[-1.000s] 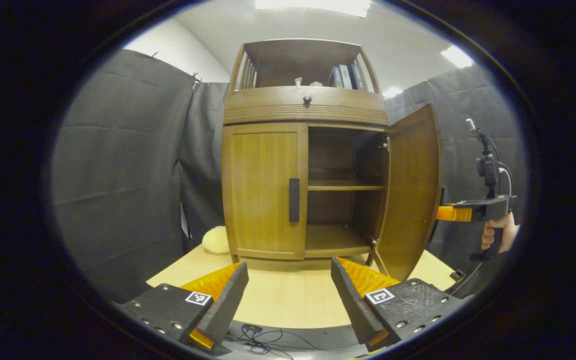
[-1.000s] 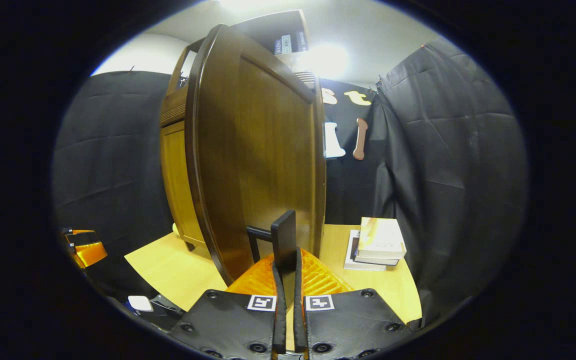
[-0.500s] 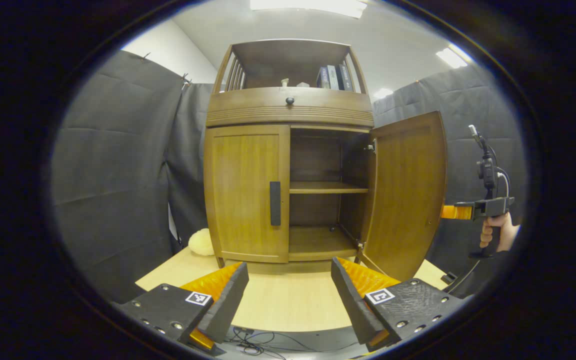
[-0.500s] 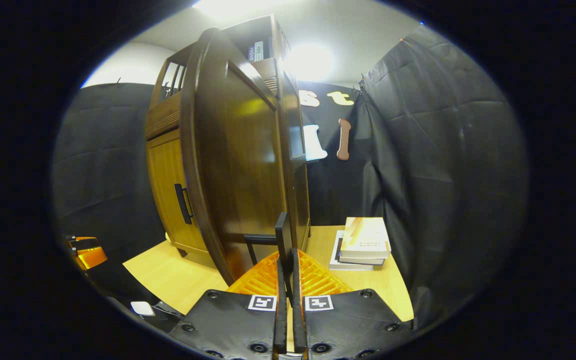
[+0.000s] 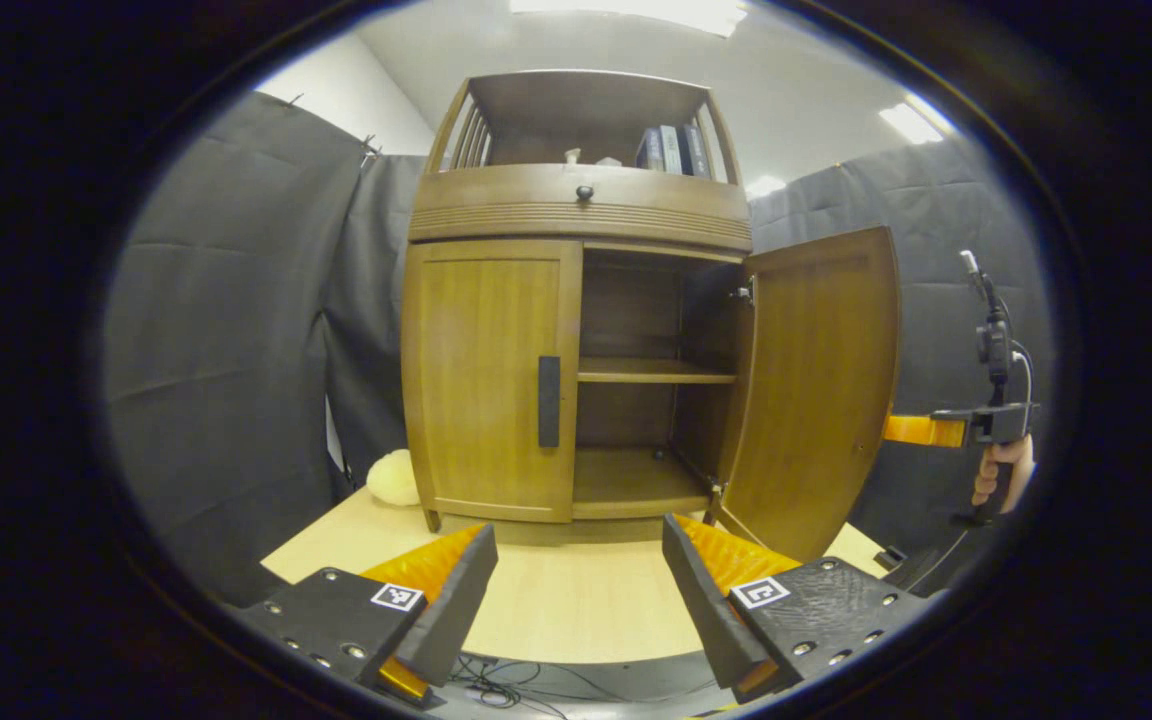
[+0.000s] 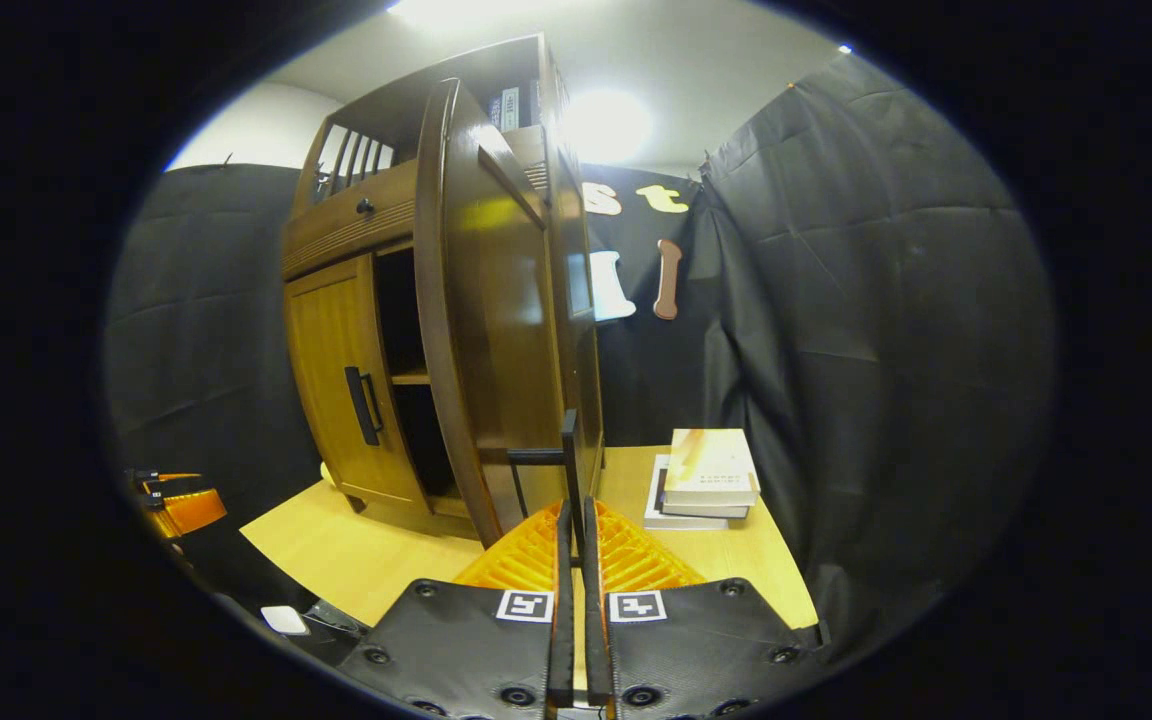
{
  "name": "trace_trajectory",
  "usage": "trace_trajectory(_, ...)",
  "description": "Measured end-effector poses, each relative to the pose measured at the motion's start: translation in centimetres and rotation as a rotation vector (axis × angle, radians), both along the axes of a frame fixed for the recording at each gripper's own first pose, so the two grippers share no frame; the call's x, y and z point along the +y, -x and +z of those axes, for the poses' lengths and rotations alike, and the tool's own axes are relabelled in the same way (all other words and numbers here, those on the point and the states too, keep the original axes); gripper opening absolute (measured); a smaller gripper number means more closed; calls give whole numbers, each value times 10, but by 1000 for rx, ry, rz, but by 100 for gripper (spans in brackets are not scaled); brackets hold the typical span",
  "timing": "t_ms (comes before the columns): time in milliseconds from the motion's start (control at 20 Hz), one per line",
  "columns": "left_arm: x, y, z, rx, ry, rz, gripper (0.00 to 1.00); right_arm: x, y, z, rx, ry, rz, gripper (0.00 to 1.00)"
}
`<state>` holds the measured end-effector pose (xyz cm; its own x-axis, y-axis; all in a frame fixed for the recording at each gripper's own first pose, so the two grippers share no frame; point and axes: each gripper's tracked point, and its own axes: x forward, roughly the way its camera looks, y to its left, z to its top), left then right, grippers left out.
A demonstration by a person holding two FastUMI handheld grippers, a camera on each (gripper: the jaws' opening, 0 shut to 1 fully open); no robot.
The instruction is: Open the right door of the double-door shoe cabinet with the right hand, and open the left door with the left hand.
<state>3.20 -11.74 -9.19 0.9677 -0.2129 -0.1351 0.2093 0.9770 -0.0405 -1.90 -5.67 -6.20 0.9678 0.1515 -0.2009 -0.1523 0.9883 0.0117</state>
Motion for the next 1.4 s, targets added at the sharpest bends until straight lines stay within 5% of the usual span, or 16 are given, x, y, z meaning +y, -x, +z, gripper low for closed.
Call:
trace_trajectory(550,69,-79,11,-20,51,-76,96,-13,57,11,22,-6,-293,5)
trace_trajectory(800,108,-115,26,-54,67,-59,96,5,83,20,5,-11,-341,3)
trace_trajectory(950,112,-141,39,-79,69,-63,96,9,88,22,-4,-4,-379,3)
trace_trajectory(1000,109,-150,44,-84,75,-69,96,7,89,21,-1,-7,-398,10)
trace_trajectory(1150,93,-183,54,-100,78,-91,96,16,87,17,17,-19,-413,7)
trace_trajectory(1200,86,-194,57,-105,70,-91,96,22,84,17,13,-20,-402,27)
trace_trajectory(1400,61,-241,64,-113,70,-71,96,27,79,6,-1,31,-390,83)
